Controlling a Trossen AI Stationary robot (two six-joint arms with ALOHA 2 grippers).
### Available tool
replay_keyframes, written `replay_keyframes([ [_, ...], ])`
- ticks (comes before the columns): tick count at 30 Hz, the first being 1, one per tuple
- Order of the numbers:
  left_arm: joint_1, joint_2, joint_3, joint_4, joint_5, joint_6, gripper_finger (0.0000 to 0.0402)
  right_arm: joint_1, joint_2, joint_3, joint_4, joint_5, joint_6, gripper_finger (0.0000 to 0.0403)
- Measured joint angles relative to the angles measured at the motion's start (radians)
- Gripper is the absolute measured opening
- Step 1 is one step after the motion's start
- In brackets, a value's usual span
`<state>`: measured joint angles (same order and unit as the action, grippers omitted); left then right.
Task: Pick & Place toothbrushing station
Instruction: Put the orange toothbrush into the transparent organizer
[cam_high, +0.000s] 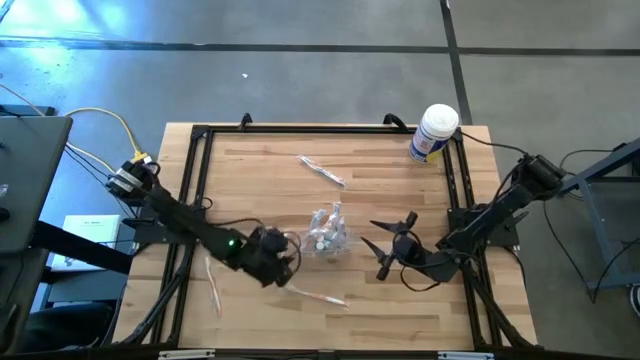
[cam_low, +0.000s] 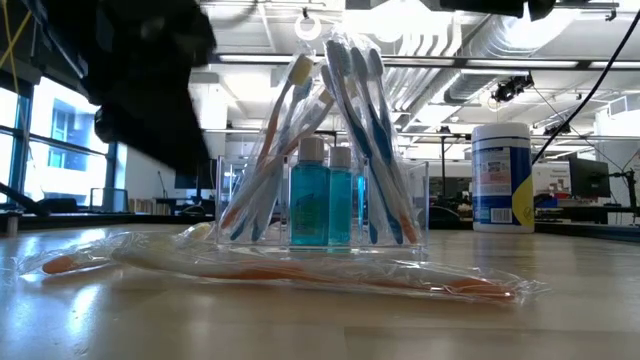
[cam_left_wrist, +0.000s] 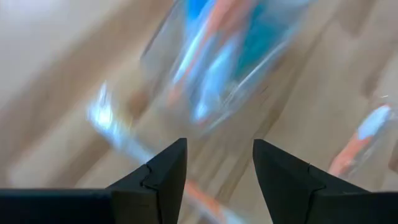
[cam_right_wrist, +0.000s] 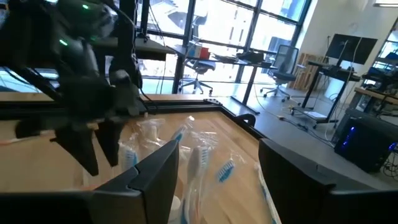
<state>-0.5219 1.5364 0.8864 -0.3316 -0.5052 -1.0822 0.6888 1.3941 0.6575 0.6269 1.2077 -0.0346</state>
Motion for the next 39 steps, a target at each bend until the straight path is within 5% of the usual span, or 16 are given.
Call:
replay_keyframes([
  [6,0.101,0.0,0.0,-0.057,0.266,-0.114,0.0179,0.001,0.0,0.0,0.003,0.0,-0.015,0.0213],
  [17,0.165,0.0,0.0,-0.16,0.288,-0.123,0.0179,0.001,0.0,0.0,0.002,-0.006,-0.015,0.0211],
  [39,0.137,0.153,0.004,-0.107,0.307,-0.146,0.0179,0.001,0.0,0.0,0.004,-0.009,-0.013,0.021],
])
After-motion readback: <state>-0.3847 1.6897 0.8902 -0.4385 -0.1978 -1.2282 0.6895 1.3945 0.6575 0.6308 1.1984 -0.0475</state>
